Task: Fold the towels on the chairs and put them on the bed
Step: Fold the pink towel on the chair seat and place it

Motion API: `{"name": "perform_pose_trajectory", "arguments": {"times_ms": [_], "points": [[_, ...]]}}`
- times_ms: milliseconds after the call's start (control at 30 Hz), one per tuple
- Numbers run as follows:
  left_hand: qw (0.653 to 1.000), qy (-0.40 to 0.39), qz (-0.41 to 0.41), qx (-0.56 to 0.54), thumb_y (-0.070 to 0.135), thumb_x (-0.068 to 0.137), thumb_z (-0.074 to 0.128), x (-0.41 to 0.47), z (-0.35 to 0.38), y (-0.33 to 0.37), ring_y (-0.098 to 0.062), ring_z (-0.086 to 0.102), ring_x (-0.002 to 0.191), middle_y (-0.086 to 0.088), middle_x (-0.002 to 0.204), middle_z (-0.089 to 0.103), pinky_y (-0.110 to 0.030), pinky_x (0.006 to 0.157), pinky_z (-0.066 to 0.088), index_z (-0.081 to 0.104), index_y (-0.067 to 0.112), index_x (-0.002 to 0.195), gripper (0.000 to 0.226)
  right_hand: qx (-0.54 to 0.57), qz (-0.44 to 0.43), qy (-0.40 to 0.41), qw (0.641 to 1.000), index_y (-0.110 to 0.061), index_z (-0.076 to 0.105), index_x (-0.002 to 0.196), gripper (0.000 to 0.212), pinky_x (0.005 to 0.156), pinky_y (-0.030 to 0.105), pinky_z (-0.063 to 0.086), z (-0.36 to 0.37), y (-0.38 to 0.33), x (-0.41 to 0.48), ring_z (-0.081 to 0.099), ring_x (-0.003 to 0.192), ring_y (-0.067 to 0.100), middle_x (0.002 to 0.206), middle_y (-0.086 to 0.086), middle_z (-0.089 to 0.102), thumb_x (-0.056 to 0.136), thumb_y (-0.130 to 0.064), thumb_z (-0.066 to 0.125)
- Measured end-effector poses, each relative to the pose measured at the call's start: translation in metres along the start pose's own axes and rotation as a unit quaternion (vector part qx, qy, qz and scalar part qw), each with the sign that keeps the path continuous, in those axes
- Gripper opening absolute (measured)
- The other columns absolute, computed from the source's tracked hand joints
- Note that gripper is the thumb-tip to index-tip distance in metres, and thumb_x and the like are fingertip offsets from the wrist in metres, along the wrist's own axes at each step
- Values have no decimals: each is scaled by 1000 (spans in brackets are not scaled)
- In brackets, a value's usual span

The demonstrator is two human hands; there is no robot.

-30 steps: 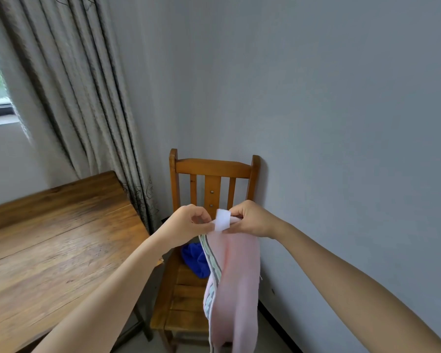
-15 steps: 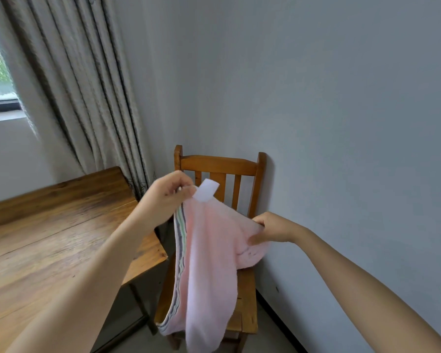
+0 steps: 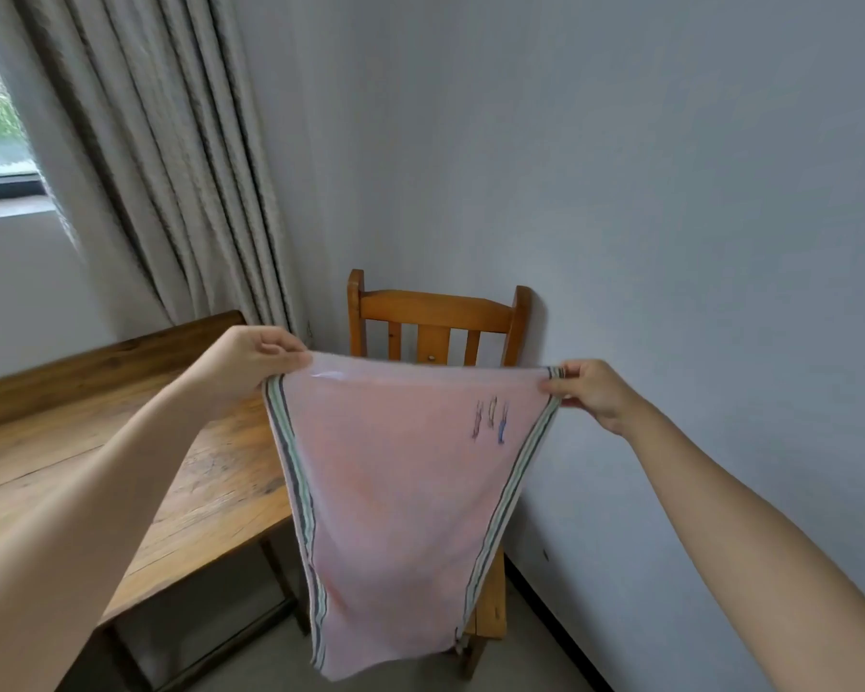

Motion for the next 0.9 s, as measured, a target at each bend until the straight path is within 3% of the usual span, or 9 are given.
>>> {"name": "perform_pose_trajectory", "arguments": {"times_ms": [167, 333, 433, 567, 633, 700, 767, 833, 900], "points": [[985, 10, 7, -174, -3, 88, 53, 31, -17, 34, -8, 60, 48, 1, 55, 63, -15, 49, 50, 69, 16, 62, 36, 179, -61, 82, 979, -13, 55, 76, 16, 67, 23, 48, -18, -64, 23, 61, 59, 7, 64, -3, 65, 86, -1, 59], [974, -23, 42, -220, -10, 92, 40, 52, -23, 75, -9, 63, 53, 2, 57, 64, -23, 56, 55, 55, 15, 90, 29, 249, -128, 114, 953, -17, 50, 74, 20, 49, 19, 47, -41, -124, 27, 57, 51, 6, 65, -2, 61, 91, -8, 56], [971, -31, 82, -221, -10, 89, 44, 50, -28, 97, -7, 62, 53, 4, 55, 63, -21, 57, 55, 55, 18, 95, 30, 240, -151, 120, 951, -19, 49, 75, 20, 53, 21, 46, -54, -141, 20, 54, 58, 8, 73, 0, 56, 92, -11, 55], [963, -57, 101, -242, -4, 77, 64, 25, -24, 101, -8, 63, 54, 3, 60, 66, -21, 57, 55, 60, 20, 90, 28, 243, -159, 87, 953, -18, 52, 76, 15, 56, 19, 49, -61, -135, 0, 58, 57, 4, 66, -7, 63, 87, -14, 61], [960, -91, 81, -251, 13, 50, 88, 7, -15, 90, -10, 65, 56, 0, 64, 68, -23, 58, 56, 67, 22, 82, 39, 244, -152, 55, 956, -18, 53, 77, 26, 58, 18, 52, -57, -123, -15, 62, 59, 3, 64, -11, 67, 65, -27, 75], [961, -100, 40, -256, 28, 26, 95, -11, -7, 68, -11, 66, 58, -1, 67, 69, -23, 57, 56, 71, 24, 75, 54, 221, -130, 27, 966, -17, 54, 77, 45, 58, 18, 53, -47, -103, -29, 65, 61, 3, 66, -10, 69, 45, -37, 78], [958, -97, -11, -269, 29, 19, 96, -27, 3, 41, -13, 66, 58, -2, 70, 70, -24, 54, 56, 71, 22, 73, 60, 201, -109, 3, 973, -18, 54, 76, 57, 56, 18, 53, -36, -76, -41, 65, 61, 5, 67, -10, 70, 37, -45, 85], [952, -90, -61, -287, 26, 14, 96, -48, 15, 13, -15, 67, 57, -6, 72, 70, -25, 51, 56, 71, 20, 72, 63, 184, -83, 1, 979, -19, 54, 75, 58, 53, 18, 52, -28, -49, -53, 65, 60, 5, 66, -9, 69, 37, -51, 85], [941, -92, -106, -309, 23, 13, 96, -71, 30, -16, -18, 67, 56, -9, 74, 70, -27, 47, 56, 71, 17, 70, 62, 166, -53, 5, 985, -19, 53, 74, 34, 52, 19, 51, -22, -22, -63, 63, 57, 4, 63, -11, 67, 62, -40, 78]]}}
Point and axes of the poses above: each hand's wrist, its own x-axis towards the middle knuckle, its own z-axis out of the palm, y = z × x, the point moved 8 cm from there along x, towards the middle knuckle
